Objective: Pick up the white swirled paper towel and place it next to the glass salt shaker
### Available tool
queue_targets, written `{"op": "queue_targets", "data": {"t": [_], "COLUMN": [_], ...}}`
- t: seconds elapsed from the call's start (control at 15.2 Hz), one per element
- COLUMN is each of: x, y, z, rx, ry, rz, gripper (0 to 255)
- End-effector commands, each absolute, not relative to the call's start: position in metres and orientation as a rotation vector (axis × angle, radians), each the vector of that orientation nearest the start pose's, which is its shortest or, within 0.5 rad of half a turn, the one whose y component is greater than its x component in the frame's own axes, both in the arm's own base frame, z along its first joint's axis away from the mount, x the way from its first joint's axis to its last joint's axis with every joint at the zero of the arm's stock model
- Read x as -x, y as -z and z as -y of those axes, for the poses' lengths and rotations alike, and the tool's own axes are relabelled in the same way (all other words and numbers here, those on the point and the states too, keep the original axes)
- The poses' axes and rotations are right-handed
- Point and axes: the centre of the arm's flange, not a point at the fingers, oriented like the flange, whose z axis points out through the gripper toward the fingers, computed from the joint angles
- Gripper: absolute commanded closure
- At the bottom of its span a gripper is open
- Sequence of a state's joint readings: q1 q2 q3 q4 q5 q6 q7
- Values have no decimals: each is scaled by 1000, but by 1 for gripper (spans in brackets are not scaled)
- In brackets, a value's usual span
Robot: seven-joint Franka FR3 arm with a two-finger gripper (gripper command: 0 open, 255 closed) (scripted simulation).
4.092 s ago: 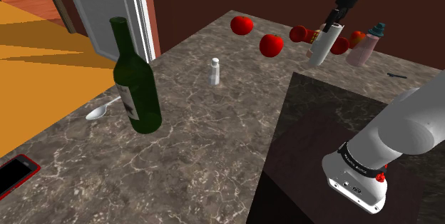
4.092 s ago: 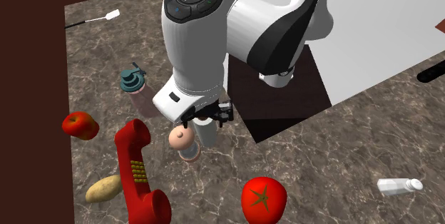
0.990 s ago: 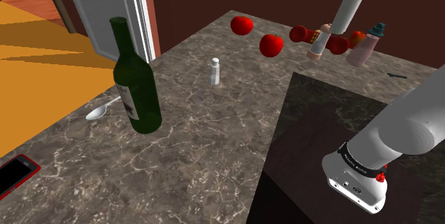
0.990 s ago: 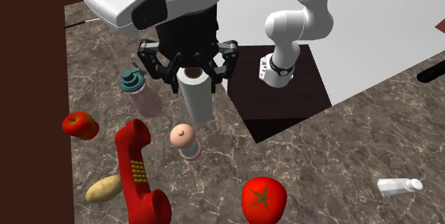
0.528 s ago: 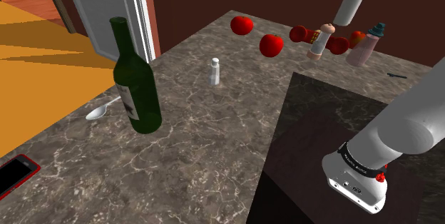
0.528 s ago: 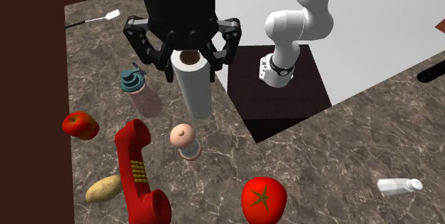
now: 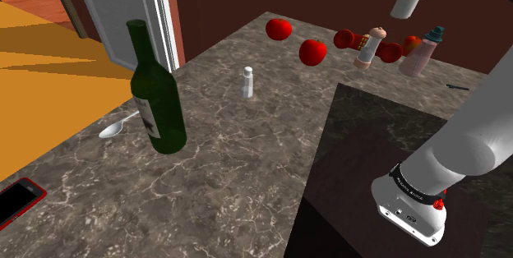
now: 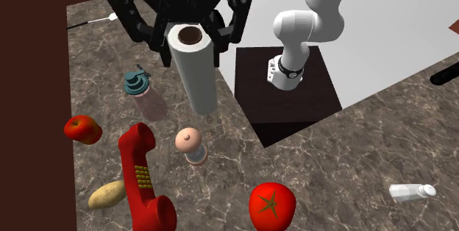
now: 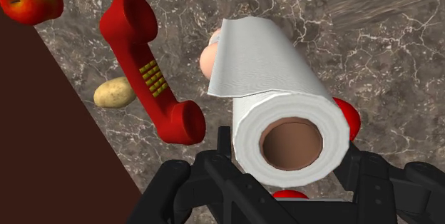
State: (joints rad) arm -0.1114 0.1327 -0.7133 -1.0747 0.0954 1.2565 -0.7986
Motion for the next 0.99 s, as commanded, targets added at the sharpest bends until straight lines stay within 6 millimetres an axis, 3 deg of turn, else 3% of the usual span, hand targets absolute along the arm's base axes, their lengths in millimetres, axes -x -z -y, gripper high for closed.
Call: {"op": "queue_targets", "data": {"t": [0.0, 0.13, 0.92], "x": [-399, -399, -405], "y": [-771, -781, -781], "z": [355, 355, 196], "rx": [3195, 3195, 3195], "ry": [90, 90, 90], "rz": [25, 25, 25], "gripper": [255, 255, 255]}}
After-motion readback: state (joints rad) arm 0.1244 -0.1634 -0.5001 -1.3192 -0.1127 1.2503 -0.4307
